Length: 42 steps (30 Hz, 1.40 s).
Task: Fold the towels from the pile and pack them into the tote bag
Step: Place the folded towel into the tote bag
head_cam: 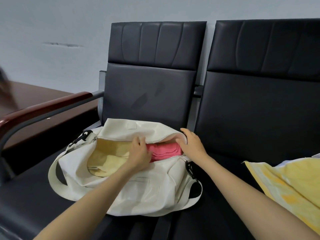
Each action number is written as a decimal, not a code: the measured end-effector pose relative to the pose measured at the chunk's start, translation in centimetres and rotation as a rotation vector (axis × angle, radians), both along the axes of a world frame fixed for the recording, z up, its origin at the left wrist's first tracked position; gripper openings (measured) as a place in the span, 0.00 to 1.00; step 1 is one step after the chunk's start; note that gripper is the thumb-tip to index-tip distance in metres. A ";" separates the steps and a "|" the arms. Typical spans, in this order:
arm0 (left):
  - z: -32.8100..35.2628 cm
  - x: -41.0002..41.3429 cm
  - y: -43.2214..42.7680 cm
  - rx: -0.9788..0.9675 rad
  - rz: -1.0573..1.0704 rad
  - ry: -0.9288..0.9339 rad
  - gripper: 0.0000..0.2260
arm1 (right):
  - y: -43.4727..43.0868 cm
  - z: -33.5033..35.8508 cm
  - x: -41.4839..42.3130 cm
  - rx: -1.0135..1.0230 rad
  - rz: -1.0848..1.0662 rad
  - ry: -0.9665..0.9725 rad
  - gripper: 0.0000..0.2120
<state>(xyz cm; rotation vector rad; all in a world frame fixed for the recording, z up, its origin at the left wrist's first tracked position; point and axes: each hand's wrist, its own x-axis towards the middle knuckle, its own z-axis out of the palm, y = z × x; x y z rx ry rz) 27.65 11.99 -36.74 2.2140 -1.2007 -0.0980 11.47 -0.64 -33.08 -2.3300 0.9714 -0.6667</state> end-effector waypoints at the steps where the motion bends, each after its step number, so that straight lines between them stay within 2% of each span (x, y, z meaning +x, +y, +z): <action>1: -0.3 -0.9 0.3 -0.021 -0.041 0.029 0.28 | 0.3 -0.2 -0.5 -0.086 0.022 -0.020 0.23; 3: -0.4 -2.3 0.8 0.066 -0.164 0.126 0.21 | 1.7 -0.5 -1.5 -0.290 0.099 -0.129 0.19; 5: -0.2 -3.5 1.6 0.225 -0.261 0.104 0.17 | 3.0 -1.1 -2.5 -0.472 0.228 -0.198 0.10; 6: -0.1 -4.1 2.2 0.268 -0.260 0.035 0.17 | 3.5 -1.3 -3.0 -0.568 0.283 -0.183 0.09; 8: 0.1 -5.5 3.6 0.221 -0.223 -0.026 0.16 | 4.4 -2.1 -4.1 -0.690 0.361 -0.066 0.14; 10: 0.1 -7.0 5.1 0.103 -0.243 0.029 0.08 | 5.6 -2.2 -5.1 -0.602 0.386 0.050 0.21; 11: 0.3 -7.6 5.7 0.073 -0.260 -0.004 0.06 | 6.1 -2.1 -5.5 -0.533 0.383 0.090 0.24; 13: 0.6 -8.7 6.7 0.070 -0.318 -0.097 0.08 | 6.6 -1.7 -6.1 -0.453 0.364 0.131 0.27; 16: 0.7 -9.8 7.7 0.091 -0.417 -0.155 0.07 | 6.7 -1.2 -6.8 -0.401 0.362 0.126 0.24; 18: 1.2 -10.6 8.2 0.150 -0.455 -0.162 0.09 | 6.6 -1.0 -7.4 -0.417 0.414 0.238 0.19; 21: 2.3 -10.6 8.4 0.277 -0.469 0.085 0.16 | 6.6 -0.6 -7.7 -0.366 0.424 0.471 0.14; 23: 3.4 -9.7 7.7 0.253 -0.436 0.244 0.15 | 6.5 0.0 -7.4 -0.306 0.396 0.481 0.16; 25: 4.2 -8.1 6.0 0.173 -0.307 0.253 0.14 | 6.4 0.6 -7.1 -0.253 0.344 0.410 0.17; 28: 3.7 -5.6 3.2 0.335 -0.302 0.132 0.14 | 6.2 1.1 -6.1 -0.309 0.232 0.202 0.14; 30: 2.3 -3.9 1.5 0.435 -0.288 0.184 0.15 | 5.6 1.3 -4.7 -0.322 0.094 0.114 0.16; 32: 1.3 -3.0 0.5 0.591 -0.297 0.036 0.21 | 4.8 1.5 -3.1 -0.224 -0.016 0.171 0.21; 33: 0.9 -2.9 0.2 0.669 -0.305 -0.060 0.22 | 4.4 1.5 -2.5 -0.166 -0.017 0.241 0.21; 35: 0.0 -3.0 0.0 0.734 -0.307 -0.106 0.23 | 3.8 1.1 -1.5 -0.074 0.045 0.381 0.18; 37: -0.1 -3.5 0.3 0.692 -0.297 -0.079 0.23 | 3.7 0.1 -1.3 -0.014 0.106 0.437 0.18; 39: 0.2 -3.5 0.6 0.566 -0.286 -0.045 0.21 | 4.1 -0.4 -1.8 0.016 0.115 0.389 0.19; 42: 1.1 -4.2 2.1 0.307 -0.229 -0.027 0.10 | 4.9 0.3 -4.1 0.031 0.076 0.290 0.21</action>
